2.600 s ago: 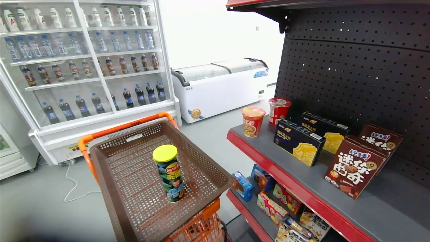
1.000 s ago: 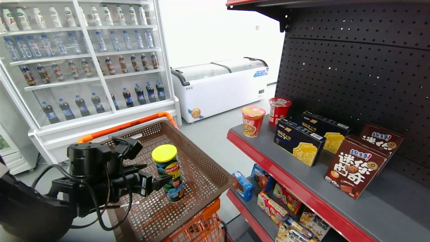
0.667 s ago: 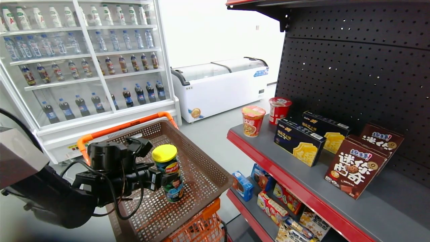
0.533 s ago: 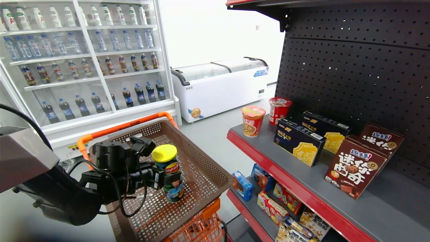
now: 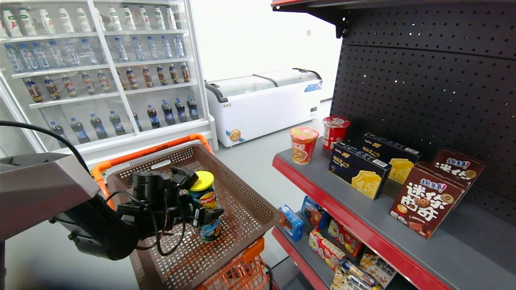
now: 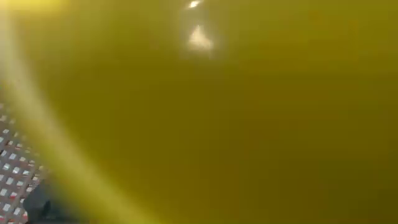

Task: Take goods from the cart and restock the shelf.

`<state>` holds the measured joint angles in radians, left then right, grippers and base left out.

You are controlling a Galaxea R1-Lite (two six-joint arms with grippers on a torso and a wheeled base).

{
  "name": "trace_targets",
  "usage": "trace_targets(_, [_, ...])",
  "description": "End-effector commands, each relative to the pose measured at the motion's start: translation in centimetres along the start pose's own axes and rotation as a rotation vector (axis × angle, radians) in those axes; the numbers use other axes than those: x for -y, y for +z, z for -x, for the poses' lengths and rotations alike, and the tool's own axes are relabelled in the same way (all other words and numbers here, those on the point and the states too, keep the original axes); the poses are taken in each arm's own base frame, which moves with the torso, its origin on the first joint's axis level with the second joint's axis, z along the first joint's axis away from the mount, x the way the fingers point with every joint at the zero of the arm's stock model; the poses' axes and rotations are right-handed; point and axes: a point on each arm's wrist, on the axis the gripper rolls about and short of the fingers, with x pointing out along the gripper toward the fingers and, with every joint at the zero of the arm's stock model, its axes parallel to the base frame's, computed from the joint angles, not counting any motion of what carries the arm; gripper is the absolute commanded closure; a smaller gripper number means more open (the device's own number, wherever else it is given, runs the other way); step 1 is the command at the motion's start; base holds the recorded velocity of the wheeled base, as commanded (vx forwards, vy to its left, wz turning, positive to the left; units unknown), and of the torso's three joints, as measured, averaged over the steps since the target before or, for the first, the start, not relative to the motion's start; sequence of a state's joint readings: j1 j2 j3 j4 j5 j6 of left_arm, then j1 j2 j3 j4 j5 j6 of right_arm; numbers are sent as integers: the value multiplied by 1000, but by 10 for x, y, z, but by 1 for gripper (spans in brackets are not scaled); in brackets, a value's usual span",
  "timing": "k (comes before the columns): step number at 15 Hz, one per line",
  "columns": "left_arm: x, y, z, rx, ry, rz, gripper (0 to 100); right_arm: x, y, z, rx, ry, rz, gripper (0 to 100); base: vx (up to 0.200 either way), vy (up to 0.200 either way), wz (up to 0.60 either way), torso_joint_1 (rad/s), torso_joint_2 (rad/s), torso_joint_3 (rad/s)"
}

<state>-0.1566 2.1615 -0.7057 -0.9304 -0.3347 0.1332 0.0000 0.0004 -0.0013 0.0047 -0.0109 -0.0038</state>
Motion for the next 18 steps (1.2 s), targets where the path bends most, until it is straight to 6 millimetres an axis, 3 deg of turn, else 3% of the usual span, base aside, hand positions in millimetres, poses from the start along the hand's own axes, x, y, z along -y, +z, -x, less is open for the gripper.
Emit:
trace_targets(1, [-1,-5,-5,-15,-13,3,0,0,0,0,-1,0,1,0,0,0,0,0,0,0])
trace_targets(2, [0,-4,-6,-11,-17,-1,100,0,0,0,1,0,1,0,0,0,0,0,0,0])
trace_targets(4, [4,-4,-4,-10,-10,-4,100,0,0,0,-1,0,1,0,0,0,0,0,0,0])
trace_targets(7, [5,25,16,72,93,-18,100,0,0,0,1,0,1,0,0,0,0,0,0,0])
trace_targets(9, [6,46,41,143,158,9,100,0,0,0,1,0,1,0,0,0,0,0,0,0])
trace_targets(12, [17,78,91,287,186,42,100,0,0,0,1,0,1,0,0,0,0,0,0,0])
trace_targets(14, [35,98,150,373,191,22,100,0,0,0,-1,0,1,0,0,0,0,0,0,0])
trace_targets(16, [52,96,198,438,220,-24,100,0,0,0,-1,0,1,0,0,0,0,0,0,0])
trace_targets(18, [63,93,234,493,308,-35,100,0,0,0,1,0,1,0,0,0,0,0,0,0])
